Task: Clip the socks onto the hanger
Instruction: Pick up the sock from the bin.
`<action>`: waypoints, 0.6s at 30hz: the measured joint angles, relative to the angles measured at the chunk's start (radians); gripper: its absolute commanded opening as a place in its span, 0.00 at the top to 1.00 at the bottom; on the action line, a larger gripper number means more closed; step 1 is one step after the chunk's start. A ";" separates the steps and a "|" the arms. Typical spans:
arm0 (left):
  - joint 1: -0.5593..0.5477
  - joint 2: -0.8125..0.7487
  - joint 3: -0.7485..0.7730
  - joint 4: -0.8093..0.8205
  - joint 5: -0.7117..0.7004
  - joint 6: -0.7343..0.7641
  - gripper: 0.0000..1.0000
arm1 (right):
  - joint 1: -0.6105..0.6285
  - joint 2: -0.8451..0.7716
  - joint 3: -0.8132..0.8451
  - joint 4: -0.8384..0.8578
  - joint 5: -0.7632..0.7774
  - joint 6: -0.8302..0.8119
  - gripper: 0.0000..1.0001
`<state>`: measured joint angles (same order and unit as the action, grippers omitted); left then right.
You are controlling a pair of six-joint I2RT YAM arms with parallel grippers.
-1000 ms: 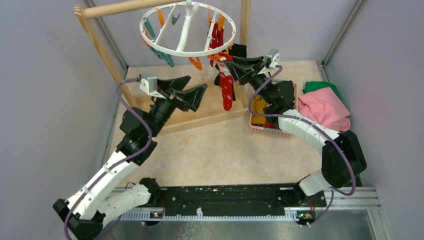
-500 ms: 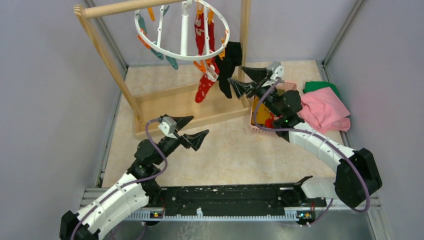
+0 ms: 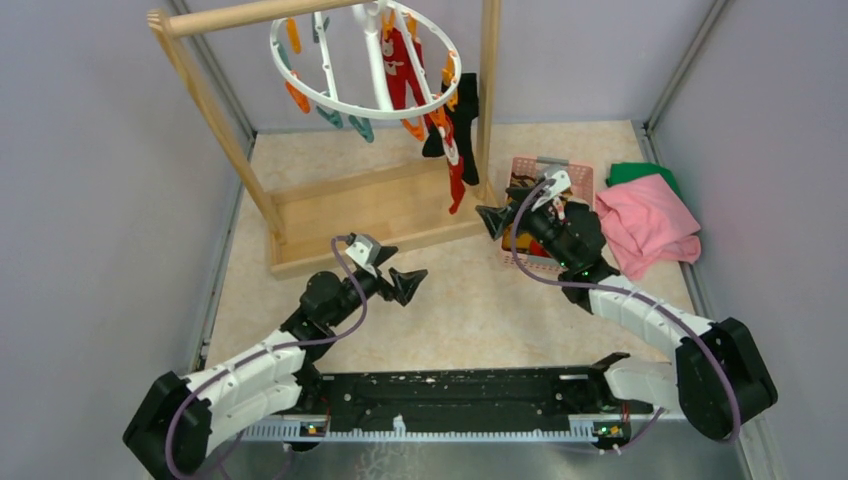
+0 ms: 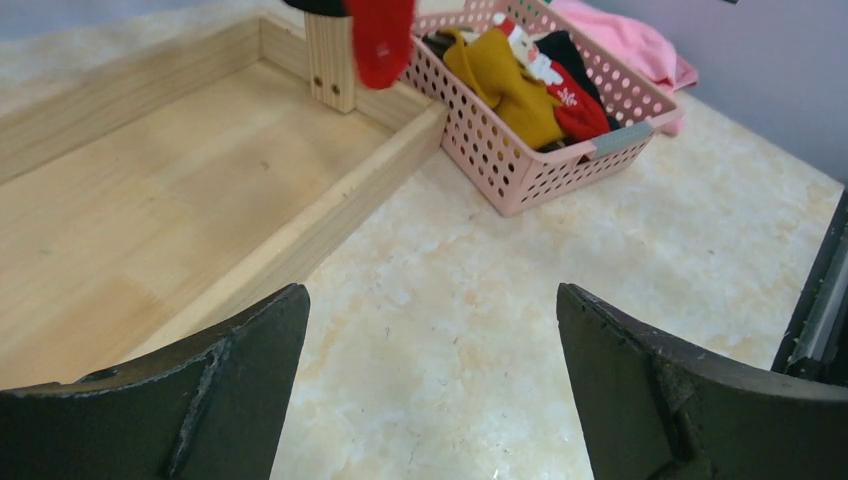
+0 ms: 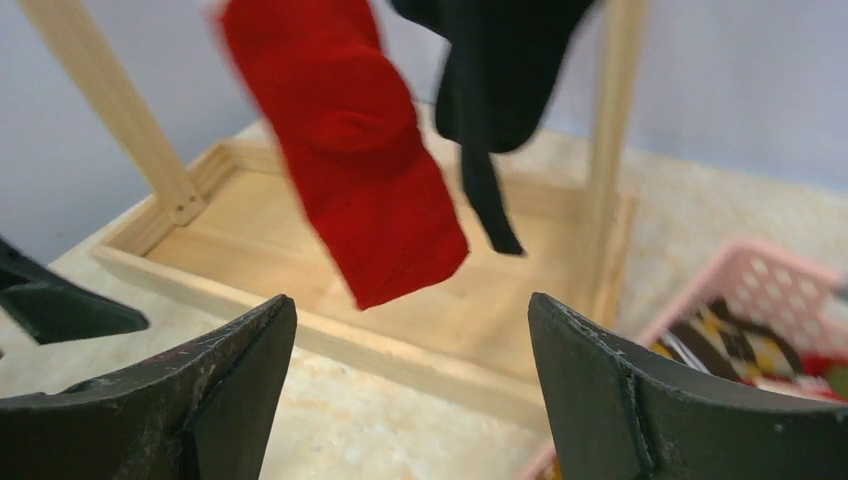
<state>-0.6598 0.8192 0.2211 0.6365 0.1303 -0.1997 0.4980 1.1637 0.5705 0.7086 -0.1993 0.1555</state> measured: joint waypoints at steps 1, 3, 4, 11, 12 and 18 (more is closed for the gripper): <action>0.000 0.019 -0.006 0.003 0.000 0.000 0.01 | -0.025 0.000 -0.017 -0.003 0.000 0.028 0.16; 0.003 0.047 -0.011 0.013 0.001 0.000 0.01 | -0.077 -0.007 -0.048 -0.021 0.013 0.077 0.16; 0.005 0.059 -0.011 0.019 0.004 0.000 0.01 | -0.099 -0.013 -0.056 -0.032 0.023 0.095 0.16; 0.011 0.124 -0.011 0.072 0.035 -0.011 0.01 | -0.201 -0.058 -0.060 -0.158 0.182 0.200 0.36; 0.011 0.133 -0.011 0.079 0.038 -0.013 0.01 | -0.222 -0.048 -0.052 -0.188 0.201 0.216 0.38; 0.014 0.153 -0.011 0.112 0.038 -0.015 0.01 | -0.274 0.050 -0.012 -0.290 0.278 0.266 0.54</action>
<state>-0.6453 0.9718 0.2104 0.7486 0.1684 -0.2150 0.2245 1.2133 0.5587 0.4183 0.0792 0.4210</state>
